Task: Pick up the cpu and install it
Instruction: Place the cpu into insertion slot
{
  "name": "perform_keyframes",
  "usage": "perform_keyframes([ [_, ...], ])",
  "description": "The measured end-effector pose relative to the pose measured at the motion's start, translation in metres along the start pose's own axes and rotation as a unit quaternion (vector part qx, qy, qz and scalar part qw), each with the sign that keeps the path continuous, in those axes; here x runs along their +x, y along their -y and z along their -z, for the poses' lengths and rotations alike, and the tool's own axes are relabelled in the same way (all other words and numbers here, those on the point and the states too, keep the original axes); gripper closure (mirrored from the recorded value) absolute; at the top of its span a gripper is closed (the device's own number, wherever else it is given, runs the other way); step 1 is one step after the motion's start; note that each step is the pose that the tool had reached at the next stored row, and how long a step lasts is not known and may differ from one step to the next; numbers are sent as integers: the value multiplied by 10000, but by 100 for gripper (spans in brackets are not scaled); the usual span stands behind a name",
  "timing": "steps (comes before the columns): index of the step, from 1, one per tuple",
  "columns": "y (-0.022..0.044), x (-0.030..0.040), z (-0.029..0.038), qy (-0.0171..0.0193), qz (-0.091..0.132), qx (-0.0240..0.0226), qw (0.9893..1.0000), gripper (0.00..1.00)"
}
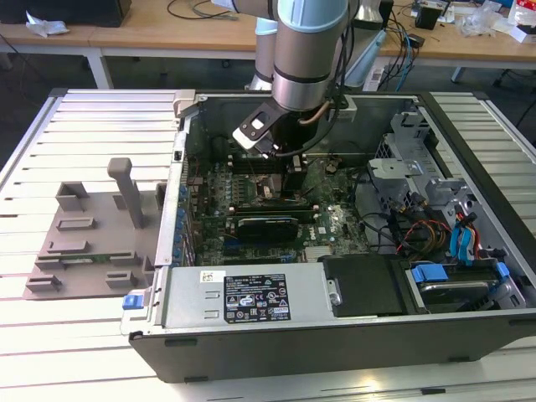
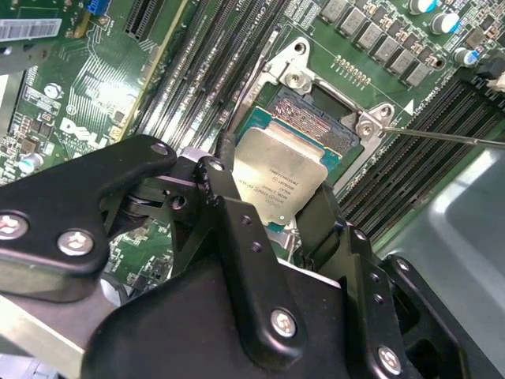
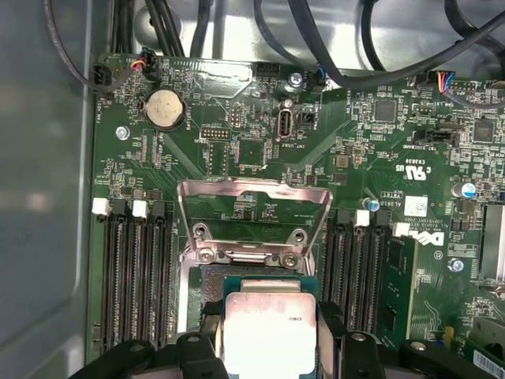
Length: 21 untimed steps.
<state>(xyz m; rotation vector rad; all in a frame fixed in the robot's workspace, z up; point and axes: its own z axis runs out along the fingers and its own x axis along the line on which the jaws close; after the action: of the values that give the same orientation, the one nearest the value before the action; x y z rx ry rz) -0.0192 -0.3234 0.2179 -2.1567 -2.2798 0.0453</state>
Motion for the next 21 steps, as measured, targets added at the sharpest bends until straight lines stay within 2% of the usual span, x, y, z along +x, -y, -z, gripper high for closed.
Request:
perform_keyframes([
  [14, -2, 10, -102, 1, -2, 0, 10000, 45],
  [19, -2, 47, -113, 0, -17, -2, 10000, 45],
  [21, 18, 60, -116, -1, -32, -2, 10000, 45],
])
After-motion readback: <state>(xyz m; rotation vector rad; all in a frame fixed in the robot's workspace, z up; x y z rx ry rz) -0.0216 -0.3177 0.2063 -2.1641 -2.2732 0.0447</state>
